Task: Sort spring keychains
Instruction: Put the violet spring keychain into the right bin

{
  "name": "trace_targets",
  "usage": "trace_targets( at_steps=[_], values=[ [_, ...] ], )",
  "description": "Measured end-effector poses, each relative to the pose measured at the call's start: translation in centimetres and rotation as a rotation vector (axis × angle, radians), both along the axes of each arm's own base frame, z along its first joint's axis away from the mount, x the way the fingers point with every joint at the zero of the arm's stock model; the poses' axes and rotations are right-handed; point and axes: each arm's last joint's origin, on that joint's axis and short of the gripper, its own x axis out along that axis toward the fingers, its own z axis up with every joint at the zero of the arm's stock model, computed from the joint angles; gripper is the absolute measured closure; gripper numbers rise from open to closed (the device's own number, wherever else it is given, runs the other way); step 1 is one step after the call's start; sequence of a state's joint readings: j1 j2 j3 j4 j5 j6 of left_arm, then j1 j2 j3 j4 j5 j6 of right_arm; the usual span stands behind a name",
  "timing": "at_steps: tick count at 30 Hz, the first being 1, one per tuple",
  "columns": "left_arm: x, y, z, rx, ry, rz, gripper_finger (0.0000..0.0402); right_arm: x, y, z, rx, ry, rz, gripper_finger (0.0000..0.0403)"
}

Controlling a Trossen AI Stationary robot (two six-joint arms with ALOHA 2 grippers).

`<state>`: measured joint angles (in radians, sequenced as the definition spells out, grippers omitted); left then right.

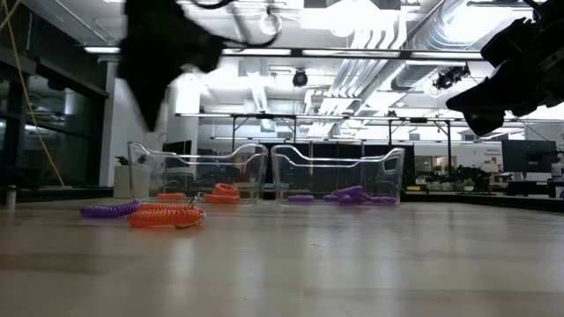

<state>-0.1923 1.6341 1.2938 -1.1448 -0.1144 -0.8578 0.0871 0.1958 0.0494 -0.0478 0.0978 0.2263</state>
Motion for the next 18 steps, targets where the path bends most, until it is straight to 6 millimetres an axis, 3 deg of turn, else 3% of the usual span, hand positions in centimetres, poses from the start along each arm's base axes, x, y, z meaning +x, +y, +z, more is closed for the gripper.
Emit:
trace_targets(
  at_steps=[5,12,18],
  values=[
    [-2.5,-0.8,-1.4,-0.032,0.017,-0.024,0.0389,0.0,0.0,0.0,0.0,-0.003,0.0,0.0402],
    [-4.3,-1.4,-4.6,-0.135,-0.023,-0.089,0.0383,0.0,0.0,0.1,0.0,-0.007,0.0,0.0402],
    [-5.2,-1.3,-7.3,-0.159,-0.033,-0.109,0.0319,0.0,0.0,0.1,0.0,-0.007,0.0,0.0402]
  ],
)
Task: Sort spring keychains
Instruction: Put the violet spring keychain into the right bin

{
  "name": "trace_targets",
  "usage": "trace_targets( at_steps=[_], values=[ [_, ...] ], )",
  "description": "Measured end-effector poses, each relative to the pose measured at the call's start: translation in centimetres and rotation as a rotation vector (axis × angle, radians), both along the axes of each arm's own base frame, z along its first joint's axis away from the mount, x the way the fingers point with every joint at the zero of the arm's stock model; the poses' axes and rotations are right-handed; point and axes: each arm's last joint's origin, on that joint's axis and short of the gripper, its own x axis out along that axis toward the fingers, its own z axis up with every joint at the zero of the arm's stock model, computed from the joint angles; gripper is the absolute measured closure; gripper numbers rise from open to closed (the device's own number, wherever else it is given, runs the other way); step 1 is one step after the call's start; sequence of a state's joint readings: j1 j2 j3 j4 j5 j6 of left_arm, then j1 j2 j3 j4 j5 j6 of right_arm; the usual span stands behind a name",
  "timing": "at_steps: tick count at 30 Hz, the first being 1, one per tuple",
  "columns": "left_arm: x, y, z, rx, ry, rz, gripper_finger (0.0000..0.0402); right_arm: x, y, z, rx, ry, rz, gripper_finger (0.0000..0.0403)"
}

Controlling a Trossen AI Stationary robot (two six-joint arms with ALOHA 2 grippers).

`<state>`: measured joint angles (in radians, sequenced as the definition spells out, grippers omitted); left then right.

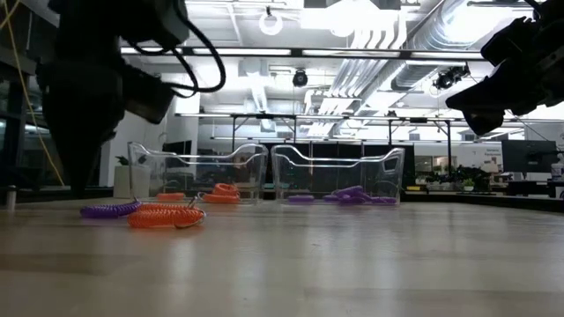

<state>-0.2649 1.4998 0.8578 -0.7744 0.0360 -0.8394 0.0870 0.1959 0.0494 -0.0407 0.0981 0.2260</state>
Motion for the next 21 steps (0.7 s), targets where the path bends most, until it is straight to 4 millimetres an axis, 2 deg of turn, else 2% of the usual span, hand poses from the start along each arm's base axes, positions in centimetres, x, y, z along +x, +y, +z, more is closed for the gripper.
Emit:
trace_targets(
  at_steps=[5,9,15,21],
  values=[
    [-0.2,0.3,-0.8,0.05,-0.023,0.019,0.0251,0.0,0.0,0.0,0.0,0.0,0.0,0.0402],
    [-0.1,0.4,-0.8,0.094,-0.041,0.031,0.0219,0.0,0.0,0.0,0.0,0.0,0.0,0.0402],
    [0.3,0.4,-0.7,0.104,-0.083,0.031,0.0211,0.0,0.0,0.0,0.0,0.0,0.0,0.0402],
    [0.8,0.9,-1.8,0.113,-0.051,0.048,0.0211,0.0,0.0,0.0,0.0,0.0,0.0,0.0402]
  ],
)
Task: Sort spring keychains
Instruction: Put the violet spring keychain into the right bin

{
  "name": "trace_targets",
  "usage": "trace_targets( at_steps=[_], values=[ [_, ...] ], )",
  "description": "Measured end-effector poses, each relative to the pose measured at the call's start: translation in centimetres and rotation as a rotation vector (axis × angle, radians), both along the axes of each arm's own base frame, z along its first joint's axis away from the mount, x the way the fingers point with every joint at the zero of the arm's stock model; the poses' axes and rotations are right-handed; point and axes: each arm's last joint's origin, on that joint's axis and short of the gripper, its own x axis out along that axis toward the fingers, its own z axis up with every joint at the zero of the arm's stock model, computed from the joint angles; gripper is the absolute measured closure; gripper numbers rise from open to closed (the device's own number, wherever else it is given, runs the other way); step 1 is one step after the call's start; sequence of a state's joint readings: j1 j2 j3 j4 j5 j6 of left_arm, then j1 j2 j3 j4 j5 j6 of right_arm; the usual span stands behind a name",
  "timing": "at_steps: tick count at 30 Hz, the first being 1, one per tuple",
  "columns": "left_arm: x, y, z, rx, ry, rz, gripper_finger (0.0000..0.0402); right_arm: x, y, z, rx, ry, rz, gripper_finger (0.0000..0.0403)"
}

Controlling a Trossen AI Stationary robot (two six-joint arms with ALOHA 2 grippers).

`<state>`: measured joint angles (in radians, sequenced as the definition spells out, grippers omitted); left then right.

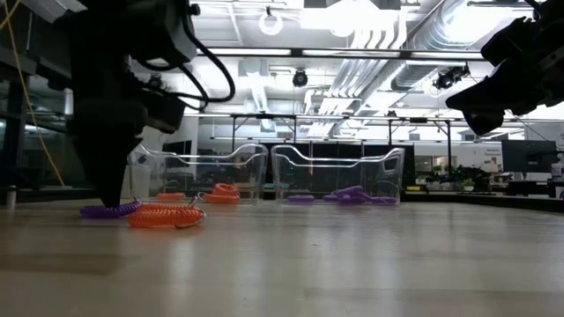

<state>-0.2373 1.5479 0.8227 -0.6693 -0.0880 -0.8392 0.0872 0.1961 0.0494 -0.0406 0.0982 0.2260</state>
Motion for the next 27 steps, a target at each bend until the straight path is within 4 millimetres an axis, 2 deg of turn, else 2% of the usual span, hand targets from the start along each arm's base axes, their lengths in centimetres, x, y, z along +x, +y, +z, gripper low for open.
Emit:
trace_targets(
  at_steps=[15,27],
  values=[
    [0.6,0.1,-2.0,-0.034,0.084,-0.012,0.0215,0.0,0.0,0.0,0.0,0.0,0.0,0.0402],
    [0.7,0.4,-2.3,-0.083,0.111,-0.003,0.0316,0.0,0.0,0.0,0.0,0.0,0.0,0.0402]
  ],
)
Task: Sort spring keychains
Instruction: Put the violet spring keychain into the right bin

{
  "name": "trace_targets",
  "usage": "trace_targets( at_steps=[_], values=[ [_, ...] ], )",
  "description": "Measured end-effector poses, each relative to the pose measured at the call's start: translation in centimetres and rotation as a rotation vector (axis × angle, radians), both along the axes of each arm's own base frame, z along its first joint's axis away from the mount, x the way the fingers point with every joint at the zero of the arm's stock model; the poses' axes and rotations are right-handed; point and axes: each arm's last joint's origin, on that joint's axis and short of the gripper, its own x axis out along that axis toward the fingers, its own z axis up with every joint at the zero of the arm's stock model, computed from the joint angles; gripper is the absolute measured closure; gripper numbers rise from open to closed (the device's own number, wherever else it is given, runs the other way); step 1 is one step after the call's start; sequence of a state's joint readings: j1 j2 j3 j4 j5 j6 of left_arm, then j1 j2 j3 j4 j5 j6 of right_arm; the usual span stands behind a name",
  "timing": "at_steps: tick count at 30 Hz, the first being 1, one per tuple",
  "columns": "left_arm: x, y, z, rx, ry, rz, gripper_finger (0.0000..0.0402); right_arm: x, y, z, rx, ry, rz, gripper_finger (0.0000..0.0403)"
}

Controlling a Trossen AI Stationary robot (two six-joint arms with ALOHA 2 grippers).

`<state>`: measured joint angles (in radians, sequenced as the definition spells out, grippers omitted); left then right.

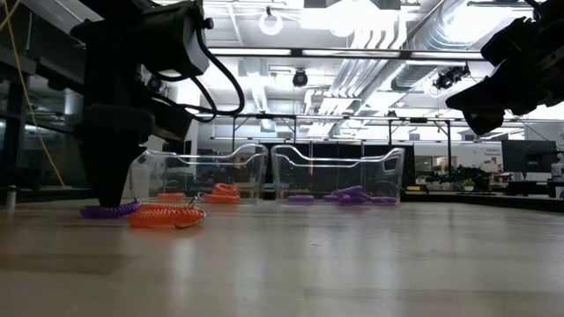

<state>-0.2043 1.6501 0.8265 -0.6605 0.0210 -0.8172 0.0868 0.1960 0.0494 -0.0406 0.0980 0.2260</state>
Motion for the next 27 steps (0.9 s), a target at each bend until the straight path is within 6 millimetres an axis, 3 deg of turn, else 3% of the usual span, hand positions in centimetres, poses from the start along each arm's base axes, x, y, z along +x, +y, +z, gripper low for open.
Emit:
trace_targets(
  at_steps=[8,15,20,27],
  values=[
    [0.1,0.2,0.0,-0.016,-0.001,0.003,0.0386,0.0,0.0,0.0,0.0,0.0,0.0,0.0402],
    [0.3,0.1,0.3,-0.014,0.002,0.0,0.0398,0.0,0.0,0.0,0.0,0.0,0.0,0.0402],
    [1.0,0.2,2.3,0.014,0.009,-0.023,0.0399,0.0,0.0,0.0,0.0,0.0,0.0,0.0402],
    [3.4,0.7,6.6,0.027,-0.131,-0.021,0.04,0.0,0.0,0.0,0.0,0.001,0.0,0.0402]
  ],
)
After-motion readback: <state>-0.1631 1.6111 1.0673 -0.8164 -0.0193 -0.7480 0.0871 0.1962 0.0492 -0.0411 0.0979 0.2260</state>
